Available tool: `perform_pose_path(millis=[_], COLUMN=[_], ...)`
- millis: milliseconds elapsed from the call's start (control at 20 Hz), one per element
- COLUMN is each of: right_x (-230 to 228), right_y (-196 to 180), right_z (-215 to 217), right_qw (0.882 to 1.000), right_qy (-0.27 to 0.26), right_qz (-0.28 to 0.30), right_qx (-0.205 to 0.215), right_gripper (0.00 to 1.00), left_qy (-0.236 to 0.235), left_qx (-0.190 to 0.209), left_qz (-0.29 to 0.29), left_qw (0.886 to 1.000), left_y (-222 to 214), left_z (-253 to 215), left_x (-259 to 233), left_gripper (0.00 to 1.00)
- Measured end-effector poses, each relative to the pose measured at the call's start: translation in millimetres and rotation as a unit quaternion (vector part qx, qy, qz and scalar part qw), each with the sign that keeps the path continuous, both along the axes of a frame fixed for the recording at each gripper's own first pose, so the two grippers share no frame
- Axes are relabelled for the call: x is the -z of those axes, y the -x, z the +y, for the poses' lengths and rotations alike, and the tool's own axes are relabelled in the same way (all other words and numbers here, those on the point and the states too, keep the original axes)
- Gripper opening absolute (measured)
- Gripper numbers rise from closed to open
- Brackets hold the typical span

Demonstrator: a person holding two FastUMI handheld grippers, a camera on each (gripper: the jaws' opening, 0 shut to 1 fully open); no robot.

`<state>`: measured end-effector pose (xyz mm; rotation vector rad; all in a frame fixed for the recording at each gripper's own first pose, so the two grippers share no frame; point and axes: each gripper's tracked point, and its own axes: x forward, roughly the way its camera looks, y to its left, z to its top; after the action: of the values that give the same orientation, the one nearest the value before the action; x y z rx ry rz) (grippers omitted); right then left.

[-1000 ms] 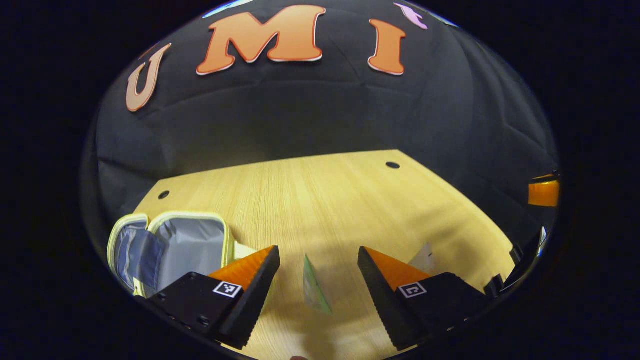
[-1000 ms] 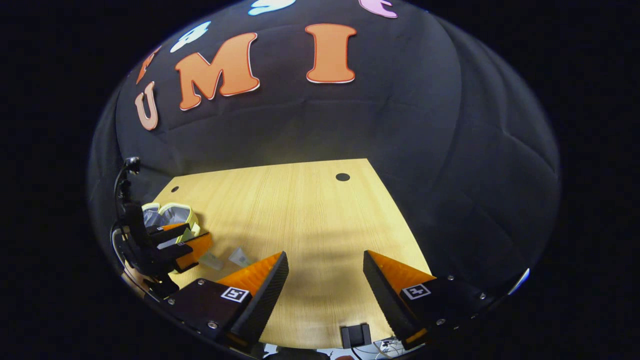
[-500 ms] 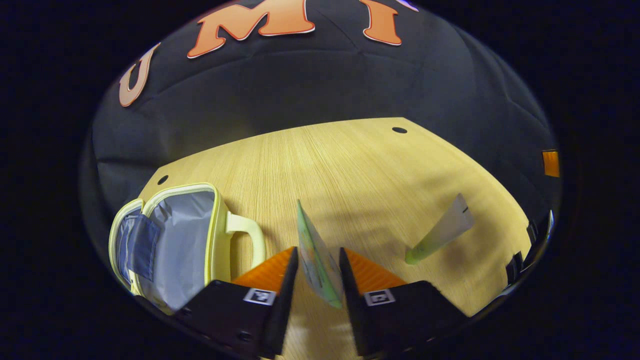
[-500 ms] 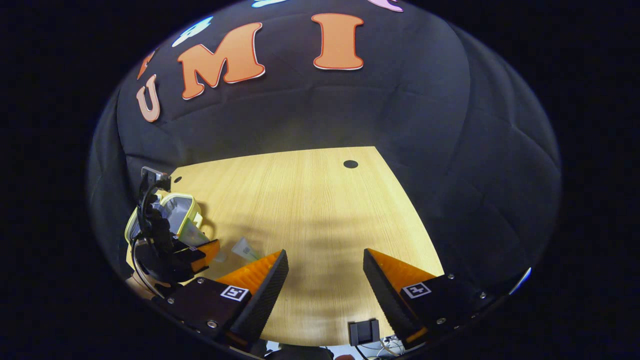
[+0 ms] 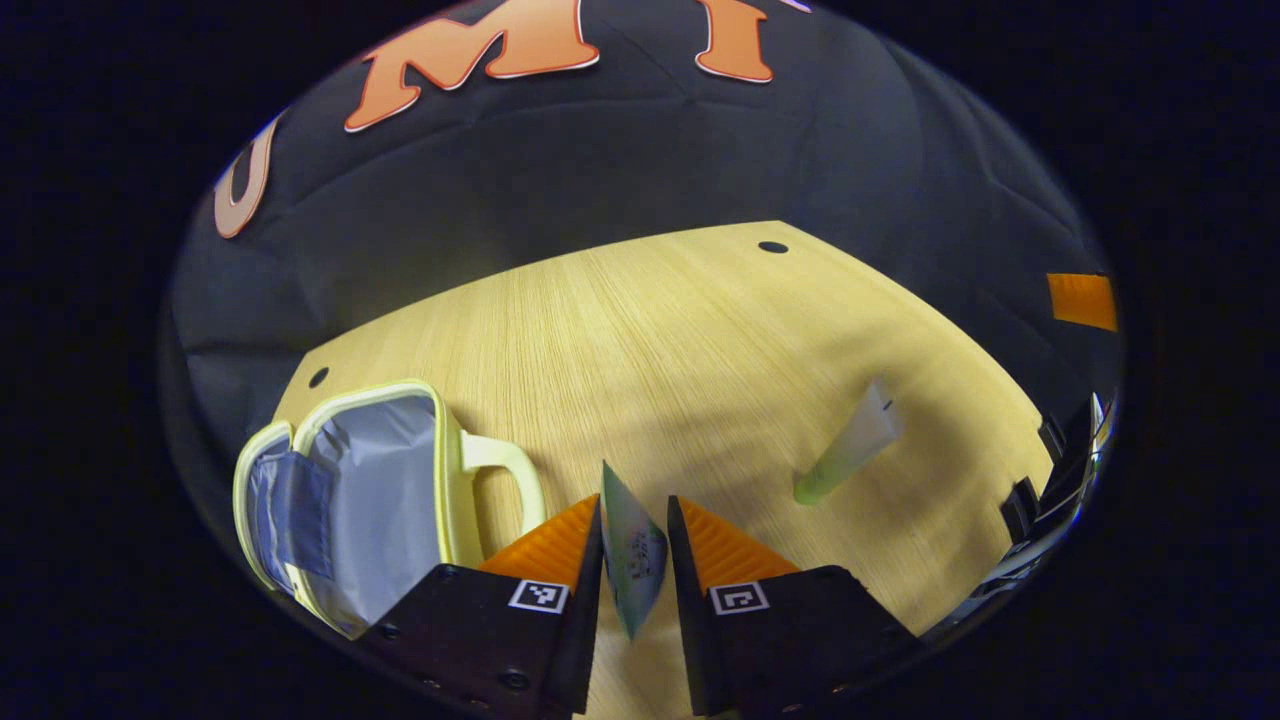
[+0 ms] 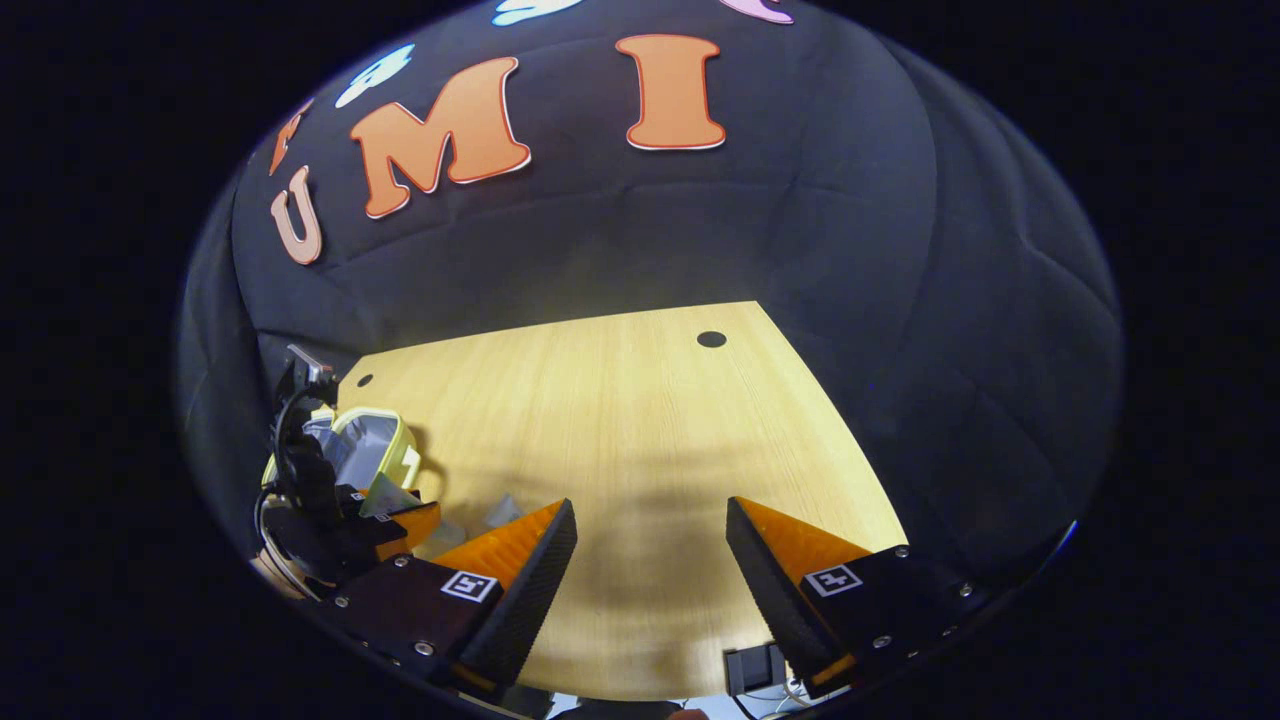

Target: First open the suitcase, pack the skin care products into it, and then close the suitcase.

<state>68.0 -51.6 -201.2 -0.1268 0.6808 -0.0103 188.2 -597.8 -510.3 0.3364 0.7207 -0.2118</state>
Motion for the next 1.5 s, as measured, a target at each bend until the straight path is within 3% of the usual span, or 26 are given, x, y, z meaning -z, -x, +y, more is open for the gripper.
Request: perform_pose_path(millis=[200, 350, 400, 450, 650, 700, 850, 1150, 1500], right_x=[1, 9, 11, 14, 21, 23, 30, 49, 119], right_y=[-10, -12, -11, -10, -6, -5, -4, -9, -17], right_z=[35, 49, 49, 48, 43, 42, 39, 54, 91], right_qw=[0.999, 0.999, 0.999, 0.999, 0.999, 0.999, 0.999, 0.999, 0.992], right_qy=[-0.024, -0.029, -0.026, -0.023, -0.02, -0.021, -0.017, -0.03, -0.015], right_qz=[-0.009, -0.004, -0.001, 0.002, 0.012, 0.014, 0.019, 0.025, 0.087], right_qx=[-0.024, -0.032, -0.033, -0.032, -0.025, -0.023, -0.025, -0.034, -0.085], right_gripper=[0.96, 0.96, 0.96, 0.96, 0.96, 0.96, 0.96, 0.96, 0.94], left_qy=[0.009, 0.011, 0.019, 0.022, 0.019, 0.013, 0.019, 0.056, 0.066], left_qx=[0.012, -0.005, -0.013, -0.027, -0.022, -0.016, -0.012, -0.047, -0.06], left_qz=[-0.019, 0.01, -0.005, -0.02, -0.038, -0.033, -0.024, 0.008, 0.023], left_qw=[1.0, 1.0, 1.0, 0.999, 0.999, 0.999, 0.999, 0.997, 0.996], left_y=[2, 11, 17, 8, 1, 0, 1, 5, 8], left_z=[-5, 12, 16, 13, 11, 10, 12, 18, 21], left_x=[-33, -4, -1, -7, -8, -3, -4, -5, -6], left_gripper=[0.29, 0.32, 0.33, 0.22, 0.23, 0.17, 0.17, 0.17, 0.17])
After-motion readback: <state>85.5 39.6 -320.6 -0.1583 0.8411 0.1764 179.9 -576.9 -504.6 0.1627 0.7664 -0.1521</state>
